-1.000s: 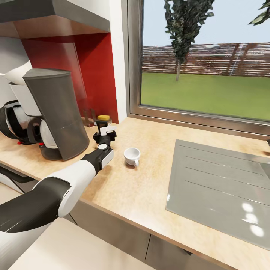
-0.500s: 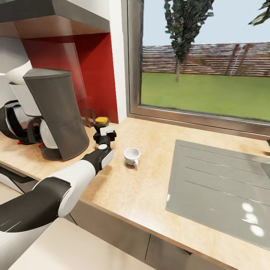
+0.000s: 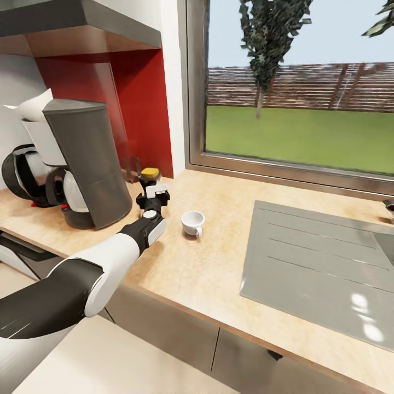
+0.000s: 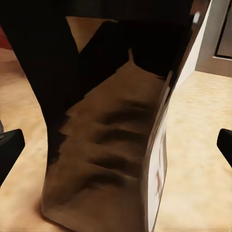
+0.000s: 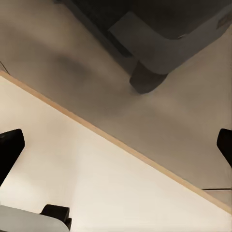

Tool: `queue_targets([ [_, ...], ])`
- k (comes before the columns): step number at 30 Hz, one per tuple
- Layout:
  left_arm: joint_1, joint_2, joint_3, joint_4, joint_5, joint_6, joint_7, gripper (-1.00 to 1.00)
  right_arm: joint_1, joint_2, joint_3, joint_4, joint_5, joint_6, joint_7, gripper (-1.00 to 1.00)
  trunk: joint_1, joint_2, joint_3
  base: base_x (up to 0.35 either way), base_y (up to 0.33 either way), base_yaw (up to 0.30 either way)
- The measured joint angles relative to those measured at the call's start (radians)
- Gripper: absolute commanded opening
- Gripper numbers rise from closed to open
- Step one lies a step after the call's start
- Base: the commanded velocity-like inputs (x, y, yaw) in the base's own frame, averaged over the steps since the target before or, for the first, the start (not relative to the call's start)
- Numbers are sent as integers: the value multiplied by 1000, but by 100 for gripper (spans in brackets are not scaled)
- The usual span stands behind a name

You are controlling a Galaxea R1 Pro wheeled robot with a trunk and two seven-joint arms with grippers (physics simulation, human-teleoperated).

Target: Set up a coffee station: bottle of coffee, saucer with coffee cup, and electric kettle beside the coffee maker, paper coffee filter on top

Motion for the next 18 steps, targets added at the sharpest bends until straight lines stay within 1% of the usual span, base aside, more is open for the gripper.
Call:
queue_targets([
  [7,0,0,0,-1,0,0,0,100,0,0,0,0,0,0,0,100,0,0,0,-2,0,0],
  [14,0,0,0,-1,0,0,0,100,0,0,0,0,0,0,0,100,0,0,0,-191,0,0],
  [18,0,0,0,-1,0,0,0,100,0,0,0,0,0,0,0,100,0,0,0,-65,0,0],
])
